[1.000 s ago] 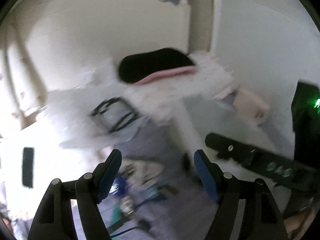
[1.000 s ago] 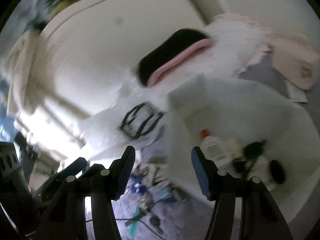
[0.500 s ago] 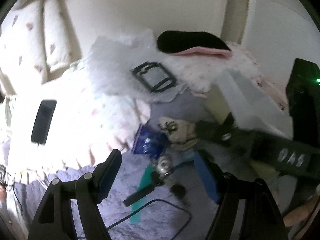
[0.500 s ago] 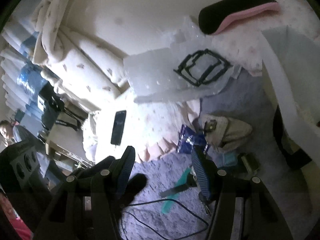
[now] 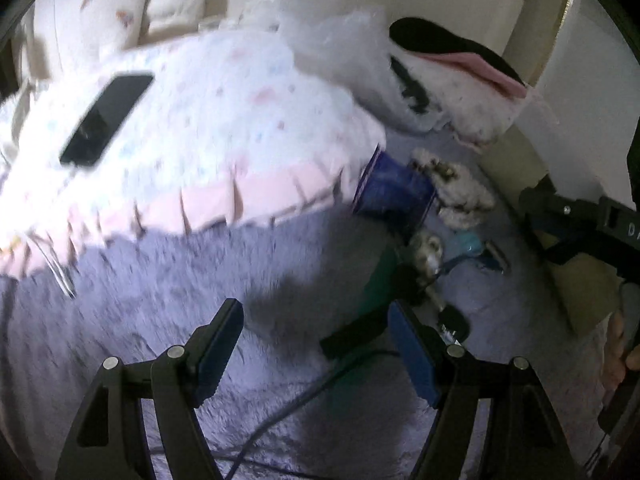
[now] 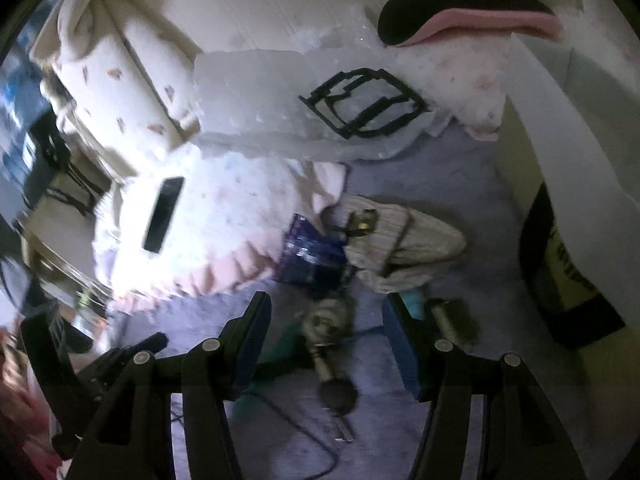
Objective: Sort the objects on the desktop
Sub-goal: 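Withdraw both grippers from the bin back toward the items on the rug, then close the right gripper on the panda keychain while the left gripper reaches the teal item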
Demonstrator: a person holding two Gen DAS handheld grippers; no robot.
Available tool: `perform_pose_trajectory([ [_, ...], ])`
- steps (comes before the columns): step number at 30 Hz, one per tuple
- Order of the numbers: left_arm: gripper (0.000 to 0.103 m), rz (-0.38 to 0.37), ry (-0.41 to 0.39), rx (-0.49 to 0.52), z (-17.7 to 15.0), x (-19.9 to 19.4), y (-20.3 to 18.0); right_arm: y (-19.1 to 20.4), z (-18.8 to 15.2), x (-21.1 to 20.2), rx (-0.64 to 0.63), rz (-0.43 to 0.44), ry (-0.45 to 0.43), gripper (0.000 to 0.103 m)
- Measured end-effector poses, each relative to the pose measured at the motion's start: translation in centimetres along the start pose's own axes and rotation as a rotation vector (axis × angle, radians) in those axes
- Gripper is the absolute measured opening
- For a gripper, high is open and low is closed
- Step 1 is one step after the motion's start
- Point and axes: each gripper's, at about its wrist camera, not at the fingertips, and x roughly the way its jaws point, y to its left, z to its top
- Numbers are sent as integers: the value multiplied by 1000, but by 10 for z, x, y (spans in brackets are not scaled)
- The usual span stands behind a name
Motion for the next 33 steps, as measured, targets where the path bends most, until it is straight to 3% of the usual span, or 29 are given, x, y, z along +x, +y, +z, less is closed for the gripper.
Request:
perform_pose_trajectory([
  [3, 73, -10, 7, 8, -3, 7, 1, 2, -3, 10, -7, 6, 36, 59],
  [7, 73, -22, -4, 53, -5, 12, -10, 17, -14, 21, -115, -17, 88, 59],
  [13, 73, 44, 37, 198, -9, 24, -37, 36, -26, 42, -236, -47, 126, 58],
  [19, 73, 48, 64, 224, -10, 35, -46, 34, -33, 65, -226, -68, 158, 51],
  [24, 73, 69, 58, 237, -10, 38, -45, 24, -31, 81, -194, -119, 163, 51],
  [30, 73, 85, 60, 260, -8, 45, -49, 10, -24, 100, -54, -69, 162, 55],
  [33, 73, 77, 57, 260, -7, 45, -48, 17, -28, 106, -91, -112, 161, 57],
])
